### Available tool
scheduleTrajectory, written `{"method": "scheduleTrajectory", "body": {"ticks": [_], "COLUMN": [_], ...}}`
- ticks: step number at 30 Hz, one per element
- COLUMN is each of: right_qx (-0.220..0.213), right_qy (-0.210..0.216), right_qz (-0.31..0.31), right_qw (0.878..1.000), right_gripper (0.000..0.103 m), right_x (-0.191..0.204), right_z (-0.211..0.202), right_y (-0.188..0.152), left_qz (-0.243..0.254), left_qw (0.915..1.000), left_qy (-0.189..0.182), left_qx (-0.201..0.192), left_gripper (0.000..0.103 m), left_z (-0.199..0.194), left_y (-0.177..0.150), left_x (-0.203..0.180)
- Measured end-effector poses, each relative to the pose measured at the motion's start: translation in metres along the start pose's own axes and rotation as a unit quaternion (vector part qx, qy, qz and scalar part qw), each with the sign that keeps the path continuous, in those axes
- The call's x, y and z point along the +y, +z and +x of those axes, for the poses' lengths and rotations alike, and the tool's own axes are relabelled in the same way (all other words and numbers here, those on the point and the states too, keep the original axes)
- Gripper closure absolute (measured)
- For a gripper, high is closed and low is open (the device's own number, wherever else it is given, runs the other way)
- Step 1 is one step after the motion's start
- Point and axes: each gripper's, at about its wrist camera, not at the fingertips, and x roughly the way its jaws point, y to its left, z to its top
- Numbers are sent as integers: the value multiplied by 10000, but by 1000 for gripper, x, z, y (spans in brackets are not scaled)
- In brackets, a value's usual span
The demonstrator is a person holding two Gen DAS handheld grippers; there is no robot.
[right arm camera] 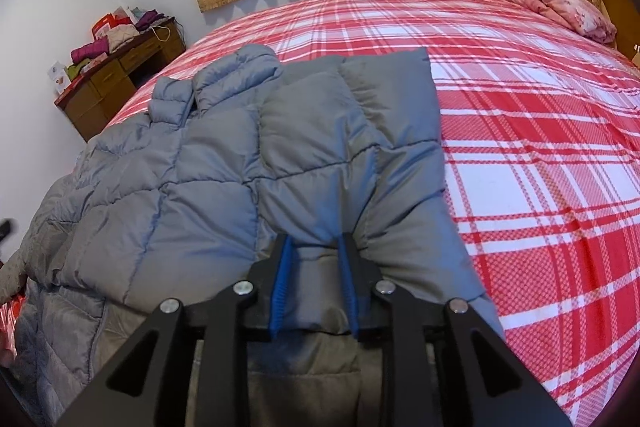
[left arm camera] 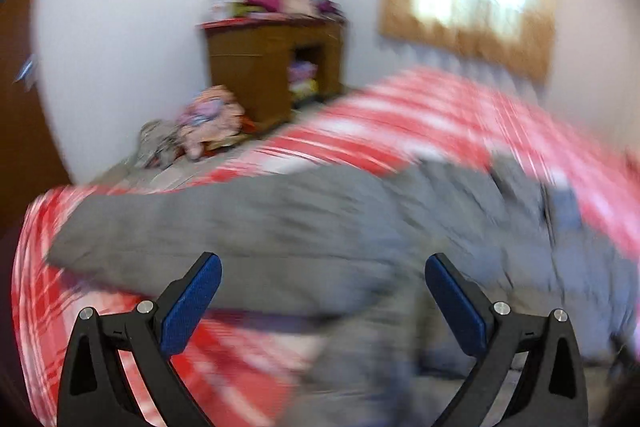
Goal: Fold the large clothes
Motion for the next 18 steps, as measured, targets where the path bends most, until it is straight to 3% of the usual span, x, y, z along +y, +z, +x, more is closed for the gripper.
{"method": "scheduleTrajectory", "body": {"ticks": [3,6,8,10,14,18], "right_qx": [-18,-41,-60,-52,-40,-29], "right_qy": [27,129,82,-1,-19,-61], "right_qz": [-71,-254,-393,-467,-473,-502], "right_qw": [10000,9996,9992,9989,9989,9987], "right_gripper": [71,51,40,40,40,39], "right_x": [3,10,15,18,18,19], "right_z": [-1,-1,-2,-1,1,1], "right_y": [-1,-1,-2,-3,-2,-2], "left_qz": [-793,-1132,-1583,-2146,-2818,-2989], "left_qw": [9954,9872,9768,9624,9426,9346], "left_qy": [539,1119,1436,1655,1729,1814], "left_qx": [-47,37,166,187,465,653], "left_gripper": [1,1,1,1,1,1], "left_z": [-9,-5,-1,1,26,49], "left_y": [5,3,-2,-7,-9,-10], "left_x": [71,129,169,199,230,237]}}
